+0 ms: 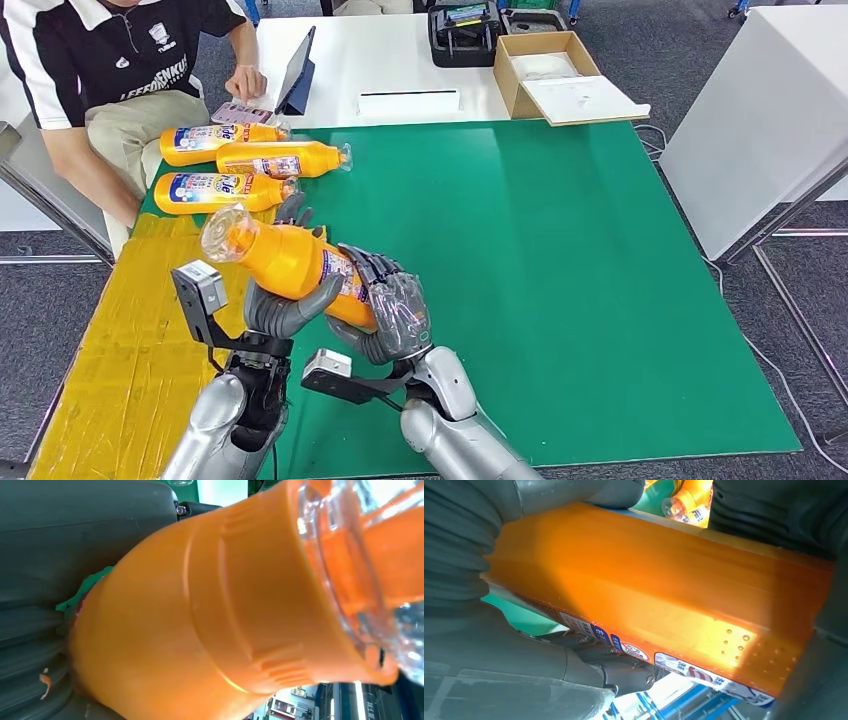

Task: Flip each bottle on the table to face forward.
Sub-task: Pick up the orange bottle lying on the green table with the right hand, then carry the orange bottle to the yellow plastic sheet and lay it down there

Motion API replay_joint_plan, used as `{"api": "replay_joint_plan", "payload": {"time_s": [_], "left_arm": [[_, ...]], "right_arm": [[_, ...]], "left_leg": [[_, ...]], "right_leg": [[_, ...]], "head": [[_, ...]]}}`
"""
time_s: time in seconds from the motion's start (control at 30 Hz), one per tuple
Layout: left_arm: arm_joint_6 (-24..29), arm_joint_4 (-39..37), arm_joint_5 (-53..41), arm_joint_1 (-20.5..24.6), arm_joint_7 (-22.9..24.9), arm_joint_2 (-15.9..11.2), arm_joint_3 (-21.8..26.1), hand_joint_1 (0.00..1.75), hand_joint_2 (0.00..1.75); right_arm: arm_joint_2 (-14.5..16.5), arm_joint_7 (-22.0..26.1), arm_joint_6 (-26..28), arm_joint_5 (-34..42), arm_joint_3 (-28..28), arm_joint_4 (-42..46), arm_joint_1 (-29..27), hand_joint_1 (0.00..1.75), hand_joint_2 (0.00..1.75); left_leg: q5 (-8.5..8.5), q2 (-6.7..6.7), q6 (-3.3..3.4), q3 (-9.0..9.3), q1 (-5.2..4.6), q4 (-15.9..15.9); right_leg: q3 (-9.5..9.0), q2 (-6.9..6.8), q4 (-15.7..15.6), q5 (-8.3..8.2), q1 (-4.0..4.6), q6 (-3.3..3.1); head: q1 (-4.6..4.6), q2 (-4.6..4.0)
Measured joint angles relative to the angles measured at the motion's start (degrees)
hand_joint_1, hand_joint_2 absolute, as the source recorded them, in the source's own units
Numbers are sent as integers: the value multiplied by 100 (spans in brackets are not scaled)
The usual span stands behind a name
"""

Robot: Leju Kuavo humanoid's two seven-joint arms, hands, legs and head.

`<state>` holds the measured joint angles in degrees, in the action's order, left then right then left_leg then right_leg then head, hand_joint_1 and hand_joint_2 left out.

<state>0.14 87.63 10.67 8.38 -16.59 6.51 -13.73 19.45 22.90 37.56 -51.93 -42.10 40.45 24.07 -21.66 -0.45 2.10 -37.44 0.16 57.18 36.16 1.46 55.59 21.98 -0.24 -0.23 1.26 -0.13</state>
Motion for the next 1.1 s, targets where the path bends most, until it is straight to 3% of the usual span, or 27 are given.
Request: {"api": "replay_joint_plan", "payload": {"time_s": [0.1,0.13,0.23,0.27,0.57,0.8,1.1], "left_arm": [[-8,-54,17,9,-4,0,14,0,175],[-15,-75,41,17,-4,0,21,11,175],[-37,-141,170,50,-41,0,44,142,175],[-36,-157,221,57,-84,0,49,175,175],[360,-113,483,39,-434,23,191,175,175],[611,-20,484,-42,-654,7,273,175,175],[623,-125,531,-39,-814,0,291,175,175]], "right_arm": [[7,-14,1,-211,31,9,10,175,175],[8,-27,1,-238,32,11,12,175,175],[10,-71,2,-230,20,11,15,175,175],[11,-86,2,-216,8,9,16,175,175],[58,-279,1,-2,-183,-11,101,175,175],[52,-23,2,617,-243,15,111,175,175],[51,48,3,690,-181,16,93,175,175]], "left_leg": [[0,1,0,1,0,0],[0,1,0,1,0,0],[0,3,0,1,0,0],[0,3,0,1,0,0],[1,5,-1,0,0,0],[0,6,-1,0,0,-1],[0,4,-1,-1,0,-1]], "right_leg": [[0,0,0,0,0,0],[0,0,0,0,0,0],[0,1,0,0,1,0],[0,1,0,0,1,0],[0,2,1,0,1,0],[0,2,0,0,0,0],[0,2,0,0,0,0]], "head": [[1,0],[0,0],[1,0],[1,0],[1,0],[-1,0],[-1,0]]}}
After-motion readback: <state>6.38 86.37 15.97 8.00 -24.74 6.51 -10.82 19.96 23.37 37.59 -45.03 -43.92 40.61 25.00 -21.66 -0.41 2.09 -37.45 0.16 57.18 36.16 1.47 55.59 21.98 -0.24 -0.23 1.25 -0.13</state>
